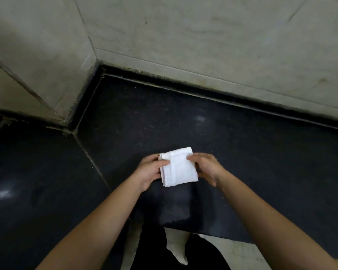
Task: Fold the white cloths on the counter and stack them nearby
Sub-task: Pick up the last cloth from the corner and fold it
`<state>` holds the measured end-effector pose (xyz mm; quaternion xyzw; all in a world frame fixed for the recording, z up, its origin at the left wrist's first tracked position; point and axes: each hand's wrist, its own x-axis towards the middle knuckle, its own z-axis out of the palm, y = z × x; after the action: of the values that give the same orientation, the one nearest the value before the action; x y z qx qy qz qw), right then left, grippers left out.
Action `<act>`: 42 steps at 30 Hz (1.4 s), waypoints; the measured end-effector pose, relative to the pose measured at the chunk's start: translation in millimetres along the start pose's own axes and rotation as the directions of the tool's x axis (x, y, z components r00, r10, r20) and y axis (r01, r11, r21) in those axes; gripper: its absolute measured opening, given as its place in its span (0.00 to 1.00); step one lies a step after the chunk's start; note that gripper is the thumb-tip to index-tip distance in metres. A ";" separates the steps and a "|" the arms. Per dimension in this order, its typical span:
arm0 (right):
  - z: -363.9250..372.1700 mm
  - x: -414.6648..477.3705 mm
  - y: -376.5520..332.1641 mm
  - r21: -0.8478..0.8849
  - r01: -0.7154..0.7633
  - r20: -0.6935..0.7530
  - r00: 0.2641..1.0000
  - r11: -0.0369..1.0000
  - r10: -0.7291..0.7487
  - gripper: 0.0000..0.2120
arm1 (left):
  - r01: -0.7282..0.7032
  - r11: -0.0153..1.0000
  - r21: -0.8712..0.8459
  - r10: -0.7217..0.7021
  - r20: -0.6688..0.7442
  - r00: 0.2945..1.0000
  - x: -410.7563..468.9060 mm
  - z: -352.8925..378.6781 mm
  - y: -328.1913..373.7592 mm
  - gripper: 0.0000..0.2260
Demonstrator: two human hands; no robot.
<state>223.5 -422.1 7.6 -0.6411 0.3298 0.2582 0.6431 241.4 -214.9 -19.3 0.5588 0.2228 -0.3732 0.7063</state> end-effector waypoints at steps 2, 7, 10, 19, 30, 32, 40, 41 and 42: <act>-18.9 -11.2 8.1 0.049 0.021 -0.045 0.999 0.999 -0.019 0.08 | 0.001 0.999 0.040 0.000 -0.026 1.000 1.0 25.2 3.6 0.08; -89.9 -56.1 15.9 0.159 0.159 -0.193 0.973 0.975 -0.127 0.07 | -0.093 0.985 0.145 0.083 0.068 0.994 -11.5 111.5 22.7 0.09; -149.6 -96.8 23.3 0.189 0.284 -0.282 0.933 0.940 -0.225 0.07 | -0.196 0.960 0.198 0.169 0.149 0.974 -40.0 184.4 26.5 0.06; -370.0 -265.0 112.7 0.193 0.584 -0.530 0.739 0.789 -0.417 0.09 | -0.415 0.838 0.356 0.246 0.432 0.867 -127.1 444.6 -53.0 0.07; -608.2 -443.1 215.9 0.284 0.686 -0.786 0.567 0.670 -0.246 0.10 | -0.451 0.801 0.394 0.094 0.662 0.743 -210.3 732.1 -174.7 0.09; -648.5 -455.0 225.0 0.271 0.694 -0.817 0.532 0.667 -0.222 0.10 | -0.435 0.809 0.394 0.070 0.671 0.738 -212.5 774.3 -191.2 0.08; -814.9 -451.6 228.0 0.226 0.681 -0.862 0.473 0.696 -0.183 0.05 | -0.409 0.851 0.329 0.065 0.708 0.704 -174.2 944.9 -225.7 0.06; -836.6 -449.2 224.6 0.220 0.681 -0.867 0.465 0.698 -0.180 0.05 | -0.402 0.858 0.319 0.065 0.709 0.702 -166.6 965.9 -226.5 0.06; -863.8 -447.3 218.4 0.226 0.679 -0.871 0.462 0.698 -0.168 0.07 | -0.392 0.863 0.318 0.058 0.709 0.703 -157.9 994.2 -225.7 0.06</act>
<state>-312.1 -1231.1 236.8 -0.5348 0.4584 -0.3418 0.6221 -133.8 -1142.9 230.2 0.5535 -0.2141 -0.4995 0.6311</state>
